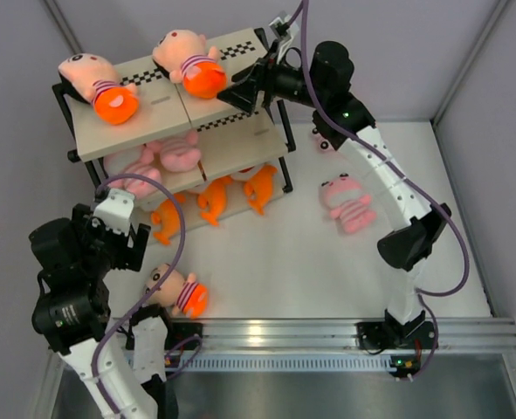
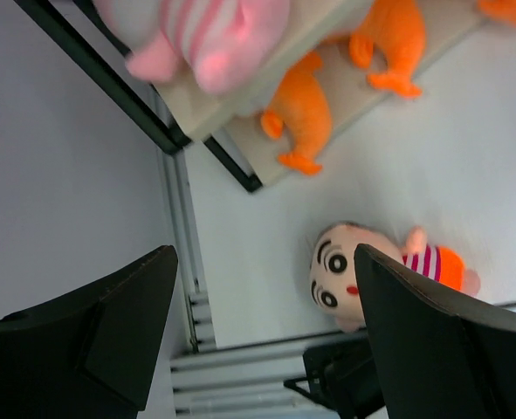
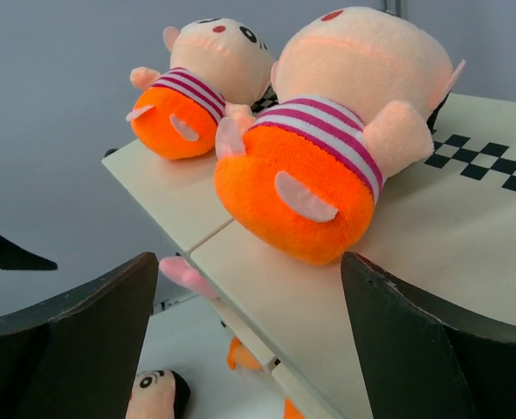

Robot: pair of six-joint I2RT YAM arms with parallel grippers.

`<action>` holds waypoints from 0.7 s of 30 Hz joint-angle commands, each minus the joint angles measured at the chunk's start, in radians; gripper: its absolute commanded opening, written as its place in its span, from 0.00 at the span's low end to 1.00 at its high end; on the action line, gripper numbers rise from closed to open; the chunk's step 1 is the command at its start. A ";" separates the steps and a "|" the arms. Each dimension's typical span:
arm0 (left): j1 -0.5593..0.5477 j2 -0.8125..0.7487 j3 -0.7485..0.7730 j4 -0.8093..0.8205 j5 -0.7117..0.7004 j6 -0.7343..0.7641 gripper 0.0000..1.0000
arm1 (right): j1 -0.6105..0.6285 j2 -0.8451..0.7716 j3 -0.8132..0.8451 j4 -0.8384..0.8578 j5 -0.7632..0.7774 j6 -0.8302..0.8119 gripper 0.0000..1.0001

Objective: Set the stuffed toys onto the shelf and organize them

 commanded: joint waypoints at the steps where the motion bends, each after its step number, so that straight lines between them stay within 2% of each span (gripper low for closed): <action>1: -0.002 -0.023 -0.161 -0.158 -0.066 0.082 0.88 | -0.012 -0.106 -0.030 -0.049 0.042 -0.100 0.86; 5: -0.002 -0.031 -0.418 -0.158 -0.106 0.171 0.87 | -0.012 -0.143 -0.072 -0.068 0.062 -0.133 0.88; 8: -0.002 -0.034 -0.518 -0.144 -0.108 0.211 0.87 | -0.012 -0.161 -0.089 -0.077 0.082 -0.148 0.88; 14: -0.002 -0.046 -0.624 -0.057 -0.070 0.249 0.87 | -0.003 -0.225 -0.158 -0.094 0.105 -0.163 0.88; 19: -0.002 0.015 -0.744 -0.048 -0.025 0.332 0.86 | 0.066 -0.446 -0.417 -0.088 0.206 -0.286 0.88; 20: -0.002 0.017 -0.743 -0.048 -0.025 0.344 0.91 | 0.084 -0.480 -0.458 -0.075 0.214 -0.294 0.88; 21: -0.002 0.015 -0.741 -0.046 -0.013 0.357 0.91 | 0.090 -0.515 -0.539 -0.065 0.222 -0.300 0.88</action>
